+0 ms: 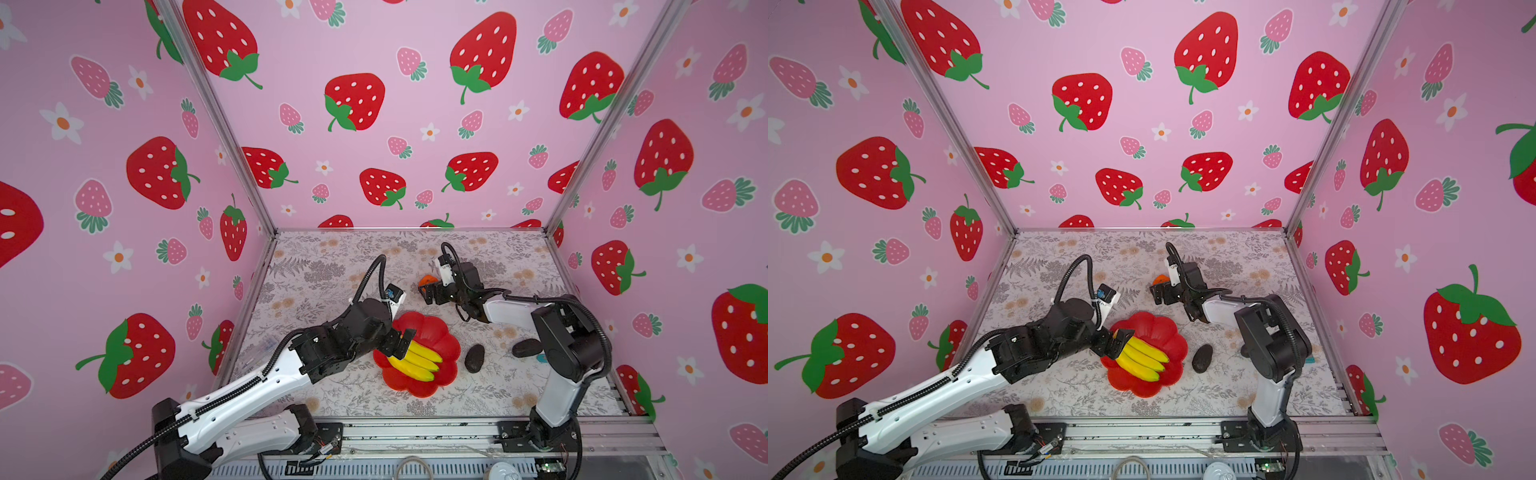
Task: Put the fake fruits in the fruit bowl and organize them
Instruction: 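Grasp the orange with the right gripper, then place the orange in the bowl beyond the bananas with the right gripper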
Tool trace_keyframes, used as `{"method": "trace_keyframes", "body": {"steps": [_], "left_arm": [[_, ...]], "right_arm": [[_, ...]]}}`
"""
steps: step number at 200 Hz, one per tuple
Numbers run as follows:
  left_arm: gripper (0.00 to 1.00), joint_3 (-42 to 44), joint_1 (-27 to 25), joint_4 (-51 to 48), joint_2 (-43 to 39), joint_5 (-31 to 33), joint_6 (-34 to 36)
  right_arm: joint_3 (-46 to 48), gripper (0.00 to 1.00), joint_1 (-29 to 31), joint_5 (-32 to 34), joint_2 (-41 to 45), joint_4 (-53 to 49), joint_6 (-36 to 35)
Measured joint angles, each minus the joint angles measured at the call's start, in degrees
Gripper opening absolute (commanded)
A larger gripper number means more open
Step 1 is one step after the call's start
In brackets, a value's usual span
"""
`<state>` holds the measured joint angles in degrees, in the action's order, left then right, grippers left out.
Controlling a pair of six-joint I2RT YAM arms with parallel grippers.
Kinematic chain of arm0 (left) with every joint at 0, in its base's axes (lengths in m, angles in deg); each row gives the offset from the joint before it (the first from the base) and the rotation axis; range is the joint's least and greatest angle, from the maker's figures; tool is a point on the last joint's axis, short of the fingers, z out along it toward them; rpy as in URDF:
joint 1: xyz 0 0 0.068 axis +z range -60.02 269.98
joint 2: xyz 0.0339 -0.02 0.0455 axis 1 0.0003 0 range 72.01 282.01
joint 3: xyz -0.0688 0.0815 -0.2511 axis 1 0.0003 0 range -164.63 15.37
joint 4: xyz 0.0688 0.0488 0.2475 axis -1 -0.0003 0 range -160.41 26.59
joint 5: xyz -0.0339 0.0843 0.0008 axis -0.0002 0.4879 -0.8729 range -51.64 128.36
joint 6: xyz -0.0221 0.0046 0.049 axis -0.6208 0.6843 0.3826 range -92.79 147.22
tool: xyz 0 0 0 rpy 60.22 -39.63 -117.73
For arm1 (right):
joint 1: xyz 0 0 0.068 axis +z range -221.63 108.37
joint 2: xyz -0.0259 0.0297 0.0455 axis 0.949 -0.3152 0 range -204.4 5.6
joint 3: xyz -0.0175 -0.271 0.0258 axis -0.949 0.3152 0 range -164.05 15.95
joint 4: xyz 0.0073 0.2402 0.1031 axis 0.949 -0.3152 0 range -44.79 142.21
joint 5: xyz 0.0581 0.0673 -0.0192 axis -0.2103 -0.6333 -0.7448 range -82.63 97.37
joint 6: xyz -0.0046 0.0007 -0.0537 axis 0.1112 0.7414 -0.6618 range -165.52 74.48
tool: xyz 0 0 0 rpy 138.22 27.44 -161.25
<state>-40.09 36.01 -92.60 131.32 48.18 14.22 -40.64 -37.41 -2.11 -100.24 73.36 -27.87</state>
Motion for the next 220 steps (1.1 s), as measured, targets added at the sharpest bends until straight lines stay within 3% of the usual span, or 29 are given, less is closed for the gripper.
{"method": "trace_keyframes", "body": {"steps": [52, 91, 127, 151, 220], "left_arm": [[0.99, 0.1, 0.0, -0.7, -0.6, 0.7, 1.8], [0.99, 1.3, 0.0, 0.4, -0.4, 4.3, 2.1], [0.99, 2.0, 0.0, 0.7, -0.9, 7.2, 2.0], [0.99, 2.6, 0.1, 0.5, -2.4, 7.8, 1.4], [0.99, 5.4, 0.1, -0.4, -6.2, 4.0, 0.5]], "right_arm": [[-3.0, 0.80, -0.1, 0.4, -4.3, -1.0, -1.2], [-5.0, 0.56, -0.1, 0.0, -6.1, -1.3, -1.8], [-3.9, 0.52, -0.2, -1.3, -5.2, -1.0, -2.7], [1.5, 0.53, 0.1, -2.6, 0.7, -0.4, -3.6], [18.8, 0.52, 5.8, -5.4, 28.2, 2.1, -5.2]]}}
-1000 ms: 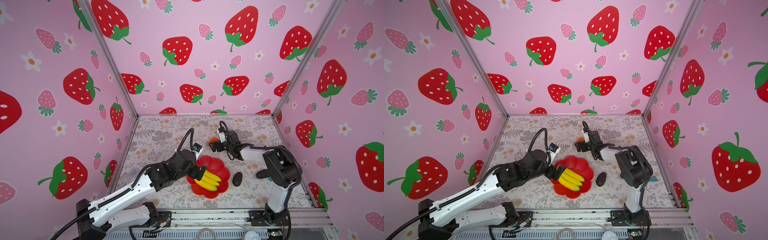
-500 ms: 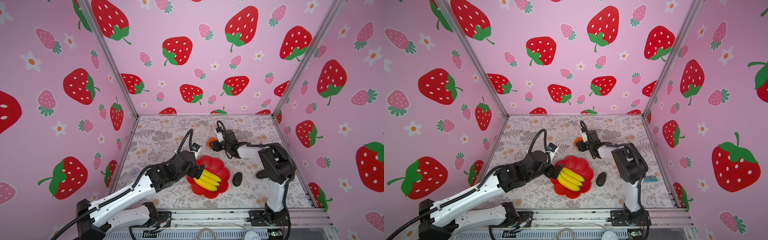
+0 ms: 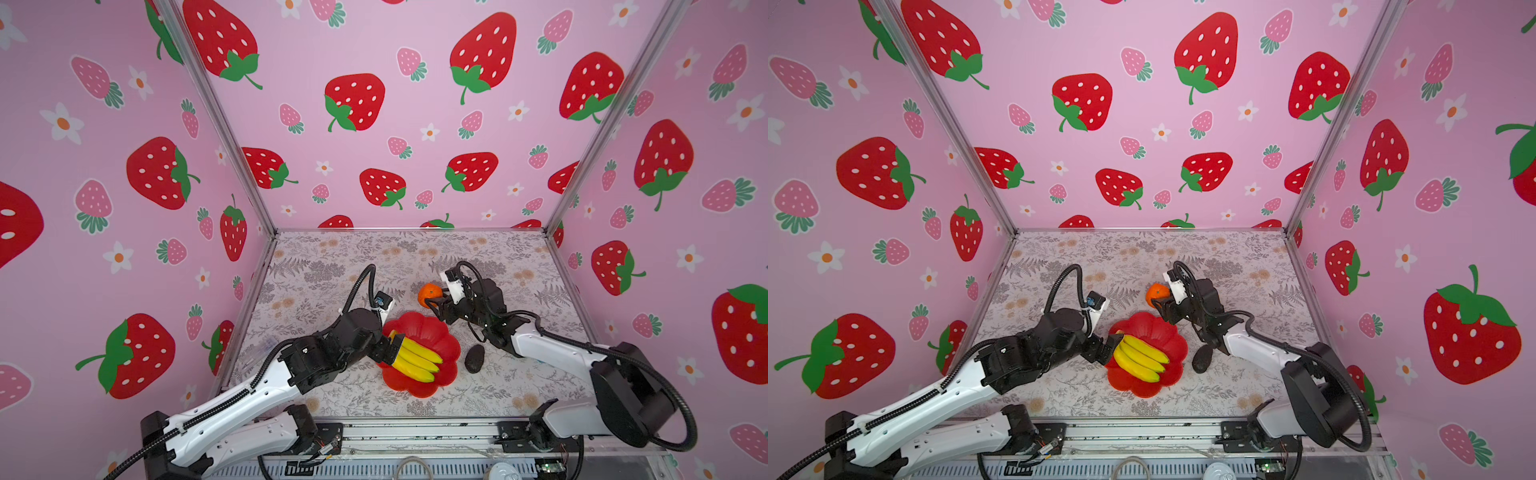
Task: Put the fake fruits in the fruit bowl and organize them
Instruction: 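Place the orange in the bowl beyond the bananas with the right gripper, then grasp the yellow pear with the right gripper and lift it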
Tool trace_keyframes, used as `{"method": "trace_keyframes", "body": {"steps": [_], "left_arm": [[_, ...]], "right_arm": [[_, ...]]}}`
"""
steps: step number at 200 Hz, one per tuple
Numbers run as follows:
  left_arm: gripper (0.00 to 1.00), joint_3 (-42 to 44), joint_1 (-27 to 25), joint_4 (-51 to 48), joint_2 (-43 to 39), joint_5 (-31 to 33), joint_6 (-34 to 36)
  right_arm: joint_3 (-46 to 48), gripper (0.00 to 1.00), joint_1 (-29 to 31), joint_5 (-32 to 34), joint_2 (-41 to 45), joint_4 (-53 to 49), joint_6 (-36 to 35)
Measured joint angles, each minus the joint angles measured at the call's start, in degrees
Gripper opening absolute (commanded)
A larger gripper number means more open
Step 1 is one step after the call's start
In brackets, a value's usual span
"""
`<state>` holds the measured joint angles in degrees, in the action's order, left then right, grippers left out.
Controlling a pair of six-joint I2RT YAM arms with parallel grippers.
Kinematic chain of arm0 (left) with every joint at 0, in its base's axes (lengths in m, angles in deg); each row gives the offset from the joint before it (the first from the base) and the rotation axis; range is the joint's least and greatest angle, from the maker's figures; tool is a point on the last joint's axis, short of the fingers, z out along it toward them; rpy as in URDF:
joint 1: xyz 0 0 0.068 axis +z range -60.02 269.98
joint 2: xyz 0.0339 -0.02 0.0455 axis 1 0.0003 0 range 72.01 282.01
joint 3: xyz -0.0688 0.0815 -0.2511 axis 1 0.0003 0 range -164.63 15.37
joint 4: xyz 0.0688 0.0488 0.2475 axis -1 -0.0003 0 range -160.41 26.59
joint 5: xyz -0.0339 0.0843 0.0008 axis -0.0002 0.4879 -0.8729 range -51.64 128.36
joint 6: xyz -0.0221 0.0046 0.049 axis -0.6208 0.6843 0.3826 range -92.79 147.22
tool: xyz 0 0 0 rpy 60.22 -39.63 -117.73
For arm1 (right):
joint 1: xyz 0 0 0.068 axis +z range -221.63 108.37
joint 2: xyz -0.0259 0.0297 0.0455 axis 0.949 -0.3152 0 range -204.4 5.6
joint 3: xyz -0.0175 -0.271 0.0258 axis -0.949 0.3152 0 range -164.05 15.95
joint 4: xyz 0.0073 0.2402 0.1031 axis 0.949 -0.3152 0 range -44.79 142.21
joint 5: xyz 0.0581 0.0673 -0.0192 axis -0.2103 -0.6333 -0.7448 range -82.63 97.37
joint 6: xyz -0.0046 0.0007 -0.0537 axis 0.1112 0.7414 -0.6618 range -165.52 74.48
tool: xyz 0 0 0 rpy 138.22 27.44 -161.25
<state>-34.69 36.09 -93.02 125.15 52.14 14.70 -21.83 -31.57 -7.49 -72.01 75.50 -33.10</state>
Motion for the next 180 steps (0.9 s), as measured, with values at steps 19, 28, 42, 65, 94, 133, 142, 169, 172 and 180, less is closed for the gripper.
{"method": "trace_keyframes", "body": {"steps": [19, 28, 42, 65, 94, 133, 142, 169, 172, 180], "left_arm": [[0.99, 0.0, 0.0, -0.6, -0.2, -0.3, -0.4], [0.99, 0.0, 0.0, -0.8, -0.3, -0.3, -0.5], [0.99, 0.0, 0.0, -1.0, -0.3, -0.3, -0.8], [0.99, 0.0, 0.0, -1.1, -0.3, -0.3, -1.2], [0.99, 0.7, 0.0, -1.0, -0.4, -0.3, -2.0], [0.99, 1.5, 0.0, -1.1, -0.4, -0.3, -2.6], [0.99, 1.5, 0.0, -1.1, -0.4, -0.3, -2.6], [0.99, 1.5, 0.0, -1.1, -0.4, -0.3, -2.6], [0.99, 1.5, 0.0, -1.1, -0.4, -0.3, -2.6], [0.99, 1.5, 0.0, -1.1, -0.4, -0.3, -2.6]], "right_arm": [[3.2, 0.53, 2.4, -0.6, 3.5, 0.2, 0.8], [4.8, 0.52, 3.6, -0.7, 4.5, 0.5, 1.2], [7.0, 0.52, 5.3, -0.7, 5.3, 0.9, 2.0], [8.4, 0.52, 7.2, -0.9, 4.4, 1.0, 2.9], [8.4, 0.52, 8.3, -0.7, 1.3, 2.0, 3.0], [8.1, 0.52, 8.9, 0.7, -4.8, 3.8, 3.5], [8.1, 0.52, 9.0, 1.0, -5.9, 4.1, 3.5], [7.0, 0.56, 9.0, 1.8, -7.8, 4.7, 3.7], [6.9, 0.56, 9.0, 1.9, -7.9, 4.8, 3.7], [6.4, 0.59, 9.0, 2.0, -8.3, 5.0, 3.6]]}}
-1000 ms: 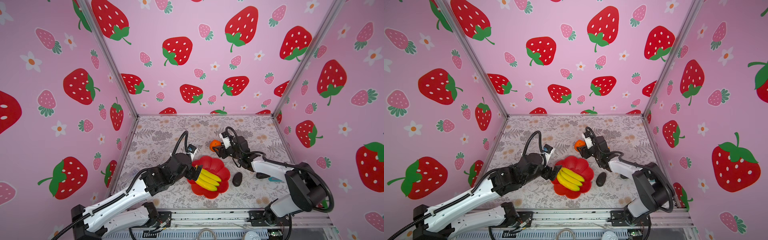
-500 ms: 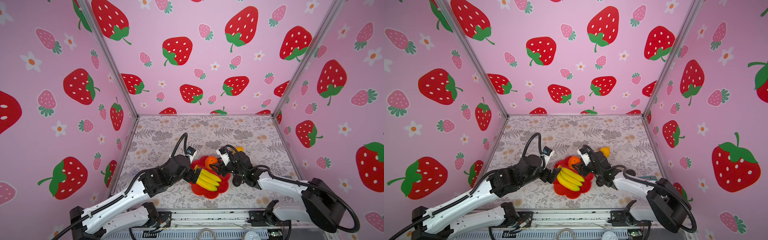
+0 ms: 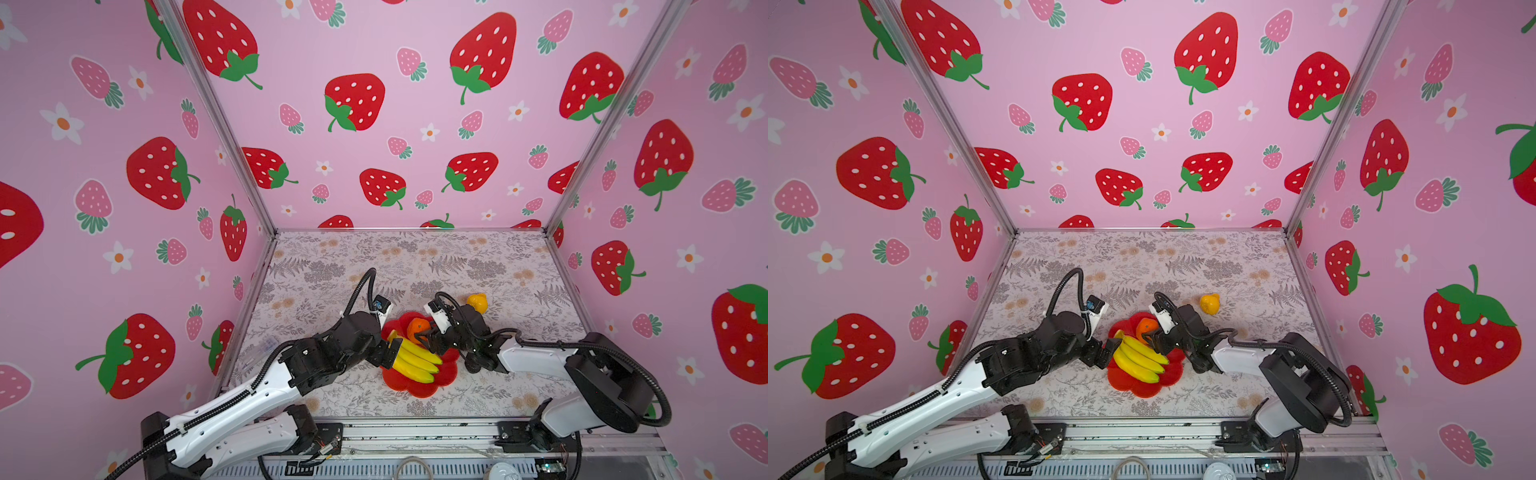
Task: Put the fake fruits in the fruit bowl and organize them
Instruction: 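Grasp the yellow pear with the right gripper and lift it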
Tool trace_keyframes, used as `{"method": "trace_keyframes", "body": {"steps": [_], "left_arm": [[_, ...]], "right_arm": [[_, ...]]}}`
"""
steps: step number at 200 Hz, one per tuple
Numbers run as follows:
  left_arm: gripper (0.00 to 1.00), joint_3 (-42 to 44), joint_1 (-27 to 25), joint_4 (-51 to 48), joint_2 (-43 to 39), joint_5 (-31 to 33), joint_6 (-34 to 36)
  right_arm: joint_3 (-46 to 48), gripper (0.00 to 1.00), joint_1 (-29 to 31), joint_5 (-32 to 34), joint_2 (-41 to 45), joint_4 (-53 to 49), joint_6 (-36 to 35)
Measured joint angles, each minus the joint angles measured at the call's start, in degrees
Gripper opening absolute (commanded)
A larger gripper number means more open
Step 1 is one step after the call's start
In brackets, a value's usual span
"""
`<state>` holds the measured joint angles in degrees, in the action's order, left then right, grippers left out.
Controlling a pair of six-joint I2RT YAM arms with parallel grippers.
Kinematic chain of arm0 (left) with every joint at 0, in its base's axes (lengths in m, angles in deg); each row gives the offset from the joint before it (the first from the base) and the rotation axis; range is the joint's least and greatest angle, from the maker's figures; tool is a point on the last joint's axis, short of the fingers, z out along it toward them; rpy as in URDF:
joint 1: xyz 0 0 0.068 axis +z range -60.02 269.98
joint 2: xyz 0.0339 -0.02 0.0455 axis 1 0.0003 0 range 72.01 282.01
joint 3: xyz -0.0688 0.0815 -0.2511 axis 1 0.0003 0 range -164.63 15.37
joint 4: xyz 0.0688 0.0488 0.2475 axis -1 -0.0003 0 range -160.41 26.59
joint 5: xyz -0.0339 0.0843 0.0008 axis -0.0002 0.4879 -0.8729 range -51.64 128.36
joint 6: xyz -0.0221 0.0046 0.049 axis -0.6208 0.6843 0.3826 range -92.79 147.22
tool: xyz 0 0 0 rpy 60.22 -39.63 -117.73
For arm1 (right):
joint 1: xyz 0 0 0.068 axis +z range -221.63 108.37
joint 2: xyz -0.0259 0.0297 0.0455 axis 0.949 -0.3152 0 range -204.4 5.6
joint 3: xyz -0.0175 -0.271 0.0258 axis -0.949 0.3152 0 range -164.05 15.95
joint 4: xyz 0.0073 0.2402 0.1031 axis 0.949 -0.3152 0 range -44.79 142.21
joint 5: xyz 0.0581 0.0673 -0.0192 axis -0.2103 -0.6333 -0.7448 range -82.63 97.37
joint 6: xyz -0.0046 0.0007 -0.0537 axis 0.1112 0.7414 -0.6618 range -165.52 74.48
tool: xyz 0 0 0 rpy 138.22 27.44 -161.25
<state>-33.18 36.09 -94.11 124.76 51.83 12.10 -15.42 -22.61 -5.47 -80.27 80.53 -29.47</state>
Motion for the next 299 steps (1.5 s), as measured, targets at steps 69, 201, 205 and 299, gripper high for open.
{"method": "trace_keyframes", "body": {"steps": [69, 201, 205, 299], "left_arm": [[0.99, 0.3, 0.0, 0.0, -0.3, 0.0, -0.1], [0.99, 0.9, -0.1, 9.8, 8.2, -10.4, 2.5], [0.99, 0.9, -0.1, 10.0, 8.7, -10.5, 2.7], [0.99, 0.9, -0.2, 11.7, 10.8, -10.9, 2.9]], "right_arm": [[-1.3, 0.80, 0.0, 1.2, -0.9, 0.8, -0.8], [-3.8, 0.99, -20.0, 22.1, 11.2, -16.0, 4.2], [-3.7, 0.99, -21.0, 22.3, 11.0, -16.4, 4.2], [-6.2, 0.90, -25.2, 17.7, -2.3, -17.6, 4.7]]}}
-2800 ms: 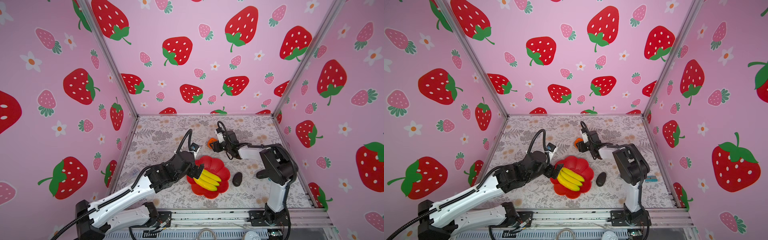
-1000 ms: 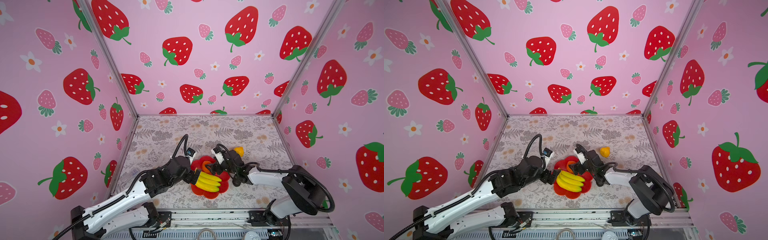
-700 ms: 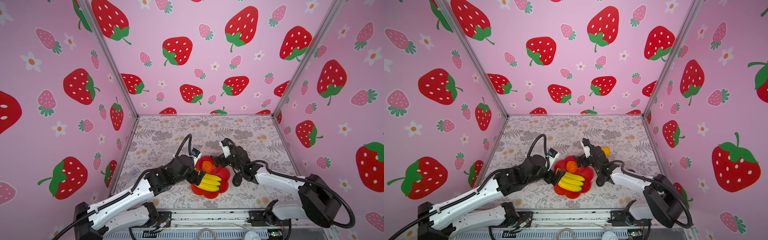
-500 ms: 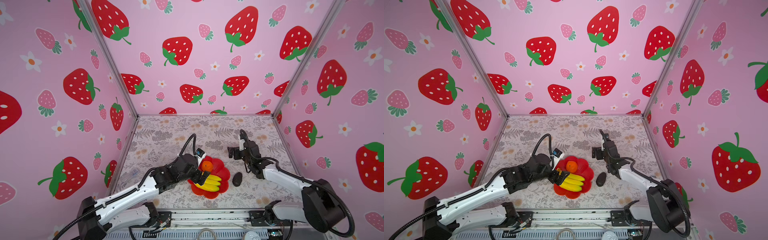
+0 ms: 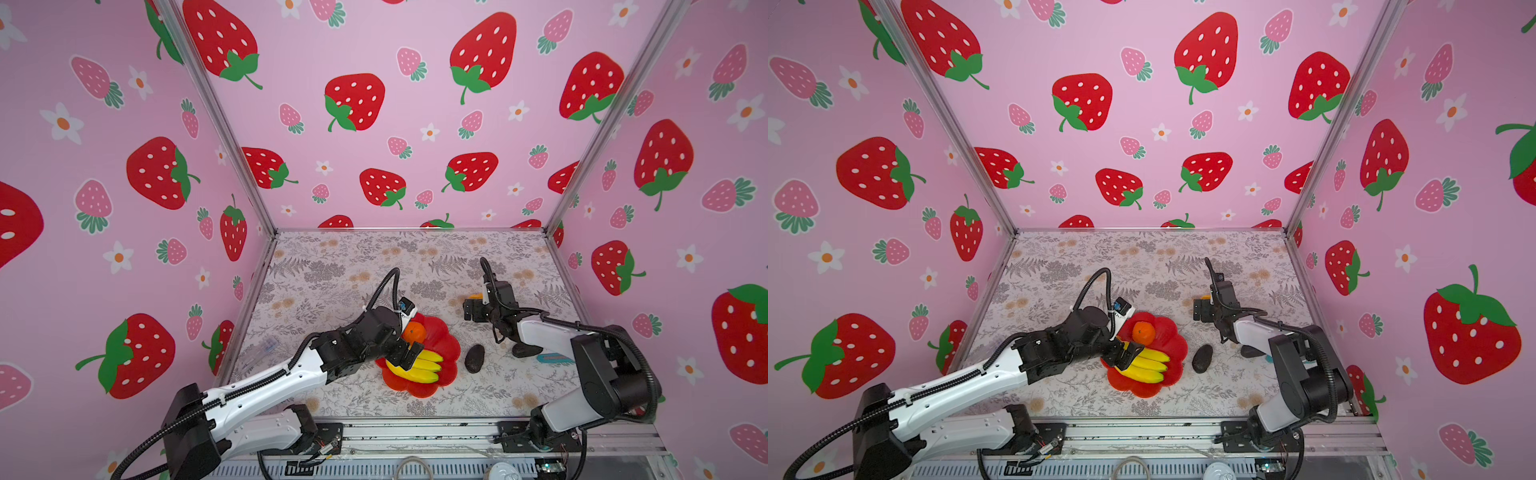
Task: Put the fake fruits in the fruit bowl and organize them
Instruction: 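Grasp the yellow pear with the right gripper and lift it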
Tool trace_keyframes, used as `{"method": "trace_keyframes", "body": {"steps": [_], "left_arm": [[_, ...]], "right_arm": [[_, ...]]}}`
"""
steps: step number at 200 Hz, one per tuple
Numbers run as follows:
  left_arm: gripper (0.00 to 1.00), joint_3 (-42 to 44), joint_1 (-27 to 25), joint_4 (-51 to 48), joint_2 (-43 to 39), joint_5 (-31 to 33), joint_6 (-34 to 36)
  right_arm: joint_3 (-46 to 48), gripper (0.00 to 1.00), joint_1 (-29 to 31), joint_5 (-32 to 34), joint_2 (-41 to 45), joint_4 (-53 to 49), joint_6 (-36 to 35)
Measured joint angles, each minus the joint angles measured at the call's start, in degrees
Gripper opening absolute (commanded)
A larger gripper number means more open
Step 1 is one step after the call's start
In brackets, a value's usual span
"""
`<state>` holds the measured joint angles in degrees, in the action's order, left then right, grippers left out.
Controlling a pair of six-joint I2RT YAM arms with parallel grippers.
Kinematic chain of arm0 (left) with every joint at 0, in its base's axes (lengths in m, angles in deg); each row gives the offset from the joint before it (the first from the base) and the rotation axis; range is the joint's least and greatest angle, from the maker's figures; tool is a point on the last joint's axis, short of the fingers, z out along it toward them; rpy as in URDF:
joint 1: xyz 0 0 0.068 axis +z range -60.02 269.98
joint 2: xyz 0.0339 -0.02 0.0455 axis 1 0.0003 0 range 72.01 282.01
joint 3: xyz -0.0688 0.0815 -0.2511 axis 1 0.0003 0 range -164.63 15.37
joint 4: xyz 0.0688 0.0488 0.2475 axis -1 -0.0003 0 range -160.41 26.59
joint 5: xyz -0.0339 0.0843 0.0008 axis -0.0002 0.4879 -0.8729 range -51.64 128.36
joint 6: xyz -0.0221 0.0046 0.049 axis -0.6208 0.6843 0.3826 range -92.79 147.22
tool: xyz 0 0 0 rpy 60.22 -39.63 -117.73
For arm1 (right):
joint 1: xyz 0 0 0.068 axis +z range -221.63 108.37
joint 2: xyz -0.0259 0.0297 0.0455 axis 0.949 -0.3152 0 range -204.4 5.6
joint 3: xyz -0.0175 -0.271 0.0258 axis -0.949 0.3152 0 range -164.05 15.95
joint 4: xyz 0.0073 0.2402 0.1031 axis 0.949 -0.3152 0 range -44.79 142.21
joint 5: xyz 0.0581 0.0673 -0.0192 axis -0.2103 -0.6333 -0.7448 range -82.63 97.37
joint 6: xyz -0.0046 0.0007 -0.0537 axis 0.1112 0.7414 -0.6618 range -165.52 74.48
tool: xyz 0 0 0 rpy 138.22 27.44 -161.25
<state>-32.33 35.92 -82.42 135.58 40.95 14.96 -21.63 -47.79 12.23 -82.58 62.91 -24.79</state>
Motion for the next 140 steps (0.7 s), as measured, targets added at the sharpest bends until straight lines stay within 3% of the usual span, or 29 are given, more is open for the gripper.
{"method": "trace_keyframes", "body": {"steps": [25, 39, 76, 140], "left_arm": [[0.99, 0.0, 0.0, 0.2, -0.1, 0.0, 0.0], [0.99, 0.0, 0.0, 0.3, -0.1, 0.0, 0.0], [0.99, 0.0, -0.1, 1.0, -0.1, 0.3, -0.4], [0.99, 0.3, -0.1, 1.1, -1.1, 3.3, -1.0]], "right_arm": [[-0.3, 0.69, -0.4, -0.7, -1.8, 0.4, 0.3], [-0.6, 0.63, -0.6, -1.3, -2.6, 0.5, 0.0], [0.6, 0.57, -0.7, -5.0, -0.4, 2.4, -1.4], [9.7, 0.56, 8.4, -11.5, 21.8, 5.1, -7.0]]}}
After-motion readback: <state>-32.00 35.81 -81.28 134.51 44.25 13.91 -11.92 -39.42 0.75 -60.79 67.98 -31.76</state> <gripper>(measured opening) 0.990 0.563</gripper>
